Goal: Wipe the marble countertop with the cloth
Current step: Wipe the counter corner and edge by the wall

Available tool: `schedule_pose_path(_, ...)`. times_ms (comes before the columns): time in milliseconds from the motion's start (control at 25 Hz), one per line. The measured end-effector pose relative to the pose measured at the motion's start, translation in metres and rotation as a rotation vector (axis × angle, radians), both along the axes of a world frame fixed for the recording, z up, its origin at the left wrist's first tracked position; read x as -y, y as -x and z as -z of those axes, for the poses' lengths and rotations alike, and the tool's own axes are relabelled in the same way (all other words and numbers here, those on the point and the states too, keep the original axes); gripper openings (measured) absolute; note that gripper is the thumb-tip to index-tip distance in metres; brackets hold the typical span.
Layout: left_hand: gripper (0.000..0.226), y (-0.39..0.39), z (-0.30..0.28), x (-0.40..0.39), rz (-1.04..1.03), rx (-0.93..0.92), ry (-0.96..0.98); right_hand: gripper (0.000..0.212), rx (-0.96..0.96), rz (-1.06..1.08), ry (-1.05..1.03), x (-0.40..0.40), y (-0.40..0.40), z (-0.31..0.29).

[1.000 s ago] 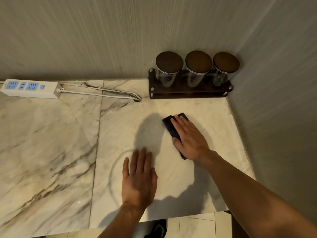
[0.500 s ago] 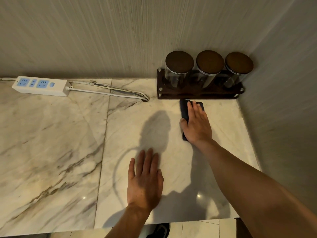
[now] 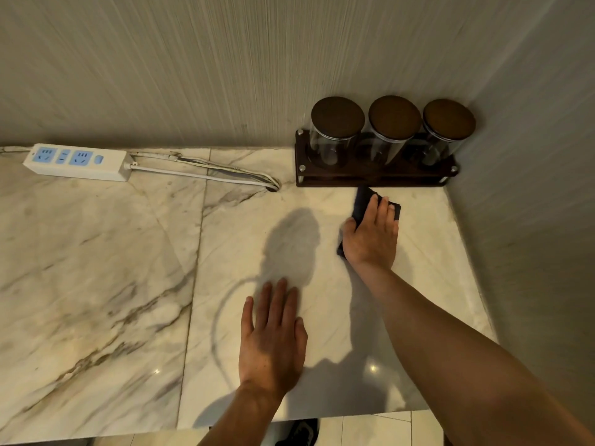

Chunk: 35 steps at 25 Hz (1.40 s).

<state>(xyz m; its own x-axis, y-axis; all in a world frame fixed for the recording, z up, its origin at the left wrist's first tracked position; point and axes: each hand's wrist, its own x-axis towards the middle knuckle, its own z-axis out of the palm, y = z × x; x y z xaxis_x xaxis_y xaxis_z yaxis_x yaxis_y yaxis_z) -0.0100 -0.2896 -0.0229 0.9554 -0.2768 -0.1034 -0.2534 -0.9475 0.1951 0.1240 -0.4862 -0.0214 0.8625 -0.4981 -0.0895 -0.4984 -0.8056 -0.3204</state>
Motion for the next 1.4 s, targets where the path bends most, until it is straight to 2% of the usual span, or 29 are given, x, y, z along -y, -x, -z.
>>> schedule_pose_path(360, 0.053, 0.000, -0.001, 0.001, 0.000, 0.001, -0.006, 0.069, 0.009, 0.143, -0.018, -0.014, 0.051, -0.001)
schedule_pose_path(840, 0.053, 0.001, 0.002, 0.000, -0.021, 0.018, 0.042, 0.071, 0.074, 0.172, -0.056, -0.037, 0.151, 0.005)
schedule_pose_path(1120, 0.054, 0.003, 0.003, 0.001, -0.016, 0.037, 0.083, 0.072, 0.058, 0.064, -0.011, -0.042, 0.200, 0.009)
schedule_pose_path(1400, 0.055, 0.004, -0.009, 0.016, -0.087, 0.023, 0.125, 0.068, 0.024, -0.275, 0.030, -0.007, 0.242, 0.002)
